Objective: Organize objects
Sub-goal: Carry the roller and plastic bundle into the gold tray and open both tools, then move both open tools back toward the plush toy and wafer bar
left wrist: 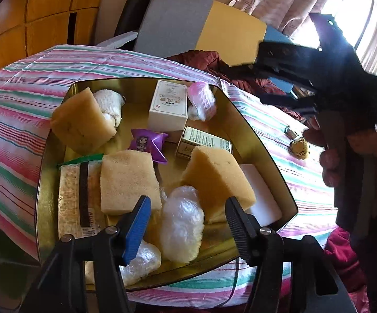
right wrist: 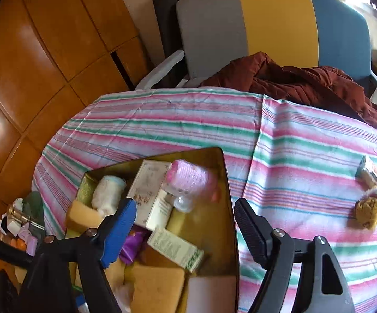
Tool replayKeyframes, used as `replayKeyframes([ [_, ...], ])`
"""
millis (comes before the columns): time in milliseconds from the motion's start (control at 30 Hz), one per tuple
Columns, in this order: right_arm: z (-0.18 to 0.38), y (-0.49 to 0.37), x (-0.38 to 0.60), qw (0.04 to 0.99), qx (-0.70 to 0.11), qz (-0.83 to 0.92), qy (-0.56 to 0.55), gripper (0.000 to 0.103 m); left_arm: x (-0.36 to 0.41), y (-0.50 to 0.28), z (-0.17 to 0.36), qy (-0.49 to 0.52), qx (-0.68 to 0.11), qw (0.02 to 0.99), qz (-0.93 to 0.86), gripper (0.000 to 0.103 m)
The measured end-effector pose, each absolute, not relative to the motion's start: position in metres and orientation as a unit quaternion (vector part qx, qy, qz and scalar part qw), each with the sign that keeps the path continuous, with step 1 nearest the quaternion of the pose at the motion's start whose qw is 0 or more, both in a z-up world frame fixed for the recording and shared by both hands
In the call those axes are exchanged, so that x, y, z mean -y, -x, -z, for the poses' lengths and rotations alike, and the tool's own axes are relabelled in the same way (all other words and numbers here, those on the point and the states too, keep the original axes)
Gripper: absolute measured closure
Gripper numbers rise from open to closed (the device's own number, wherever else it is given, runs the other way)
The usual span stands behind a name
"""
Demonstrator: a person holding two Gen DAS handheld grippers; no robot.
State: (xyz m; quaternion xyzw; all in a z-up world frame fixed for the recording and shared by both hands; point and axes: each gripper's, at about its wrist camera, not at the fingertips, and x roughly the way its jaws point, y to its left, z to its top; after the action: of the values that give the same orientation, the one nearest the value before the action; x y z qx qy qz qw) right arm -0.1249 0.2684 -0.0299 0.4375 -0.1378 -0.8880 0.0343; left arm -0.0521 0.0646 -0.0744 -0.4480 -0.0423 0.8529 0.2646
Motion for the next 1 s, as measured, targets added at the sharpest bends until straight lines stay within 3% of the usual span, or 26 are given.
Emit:
replayKeyframes([
  [1000, 0.029, 0.04, -0.237, 0.014, 0.037, 0.908, -0.416, 0.024, -0.038, 0.031, 0.046, 0.402, 0.007, 0.161, -0.901, 0.038],
])
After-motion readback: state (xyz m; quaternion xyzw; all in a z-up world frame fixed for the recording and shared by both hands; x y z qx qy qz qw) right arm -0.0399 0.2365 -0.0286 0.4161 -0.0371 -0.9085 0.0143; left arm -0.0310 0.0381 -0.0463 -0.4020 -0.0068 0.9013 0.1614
